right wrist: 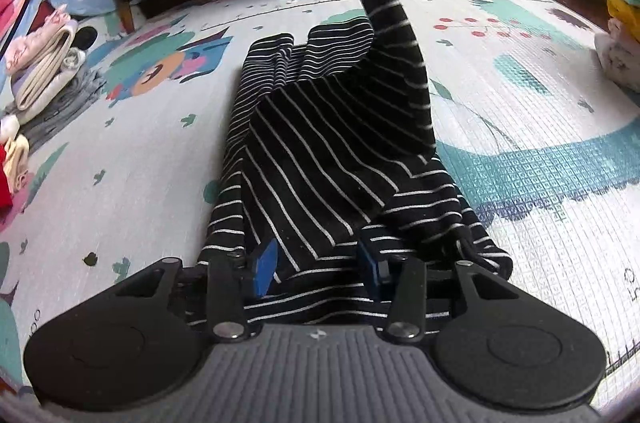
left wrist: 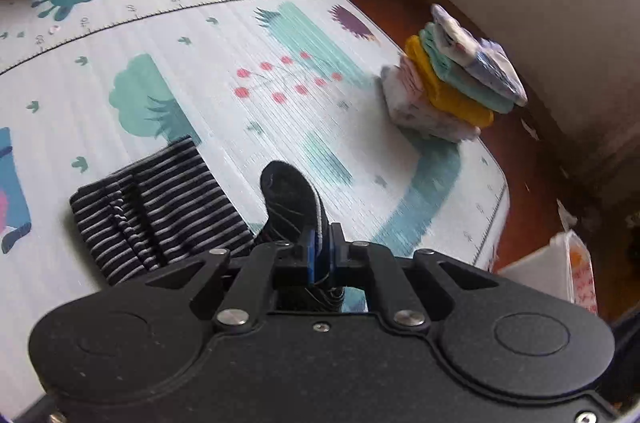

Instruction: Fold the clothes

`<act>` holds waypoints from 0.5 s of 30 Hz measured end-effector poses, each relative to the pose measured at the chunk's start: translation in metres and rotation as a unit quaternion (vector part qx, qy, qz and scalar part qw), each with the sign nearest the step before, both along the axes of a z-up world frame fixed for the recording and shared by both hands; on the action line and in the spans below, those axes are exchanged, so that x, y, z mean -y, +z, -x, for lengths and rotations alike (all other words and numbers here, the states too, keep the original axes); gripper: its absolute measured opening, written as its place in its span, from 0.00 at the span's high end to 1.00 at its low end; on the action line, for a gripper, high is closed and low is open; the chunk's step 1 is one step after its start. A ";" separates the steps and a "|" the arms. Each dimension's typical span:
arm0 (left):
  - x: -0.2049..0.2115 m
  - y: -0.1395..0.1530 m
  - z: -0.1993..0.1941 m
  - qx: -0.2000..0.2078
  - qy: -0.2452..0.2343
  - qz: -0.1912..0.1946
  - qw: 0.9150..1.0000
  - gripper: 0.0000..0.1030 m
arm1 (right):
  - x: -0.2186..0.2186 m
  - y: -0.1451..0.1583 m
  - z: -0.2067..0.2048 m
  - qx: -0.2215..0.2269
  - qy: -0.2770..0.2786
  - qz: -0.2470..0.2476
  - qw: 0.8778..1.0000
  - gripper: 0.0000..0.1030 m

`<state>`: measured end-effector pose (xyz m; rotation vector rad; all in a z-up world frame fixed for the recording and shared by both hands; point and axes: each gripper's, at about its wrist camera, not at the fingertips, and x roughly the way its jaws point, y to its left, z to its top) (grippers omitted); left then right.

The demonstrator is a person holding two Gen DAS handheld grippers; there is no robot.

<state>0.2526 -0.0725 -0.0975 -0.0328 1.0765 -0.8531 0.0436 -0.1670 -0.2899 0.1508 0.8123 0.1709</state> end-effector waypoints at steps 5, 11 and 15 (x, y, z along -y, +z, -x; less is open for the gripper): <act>0.010 0.021 0.019 0.009 -0.072 0.041 0.997 0.96 | -0.001 -0.001 0.001 -0.003 -0.008 -0.002 1.000 0.54; 0.003 0.040 0.021 0.026 -0.100 0.064 0.993 0.96 | -0.001 0.000 0.003 0.000 0.007 -0.023 1.000 0.56; -0.006 0.040 0.015 0.031 -0.110 0.056 0.992 0.96 | -0.004 0.001 0.003 0.000 0.021 -0.017 1.000 0.82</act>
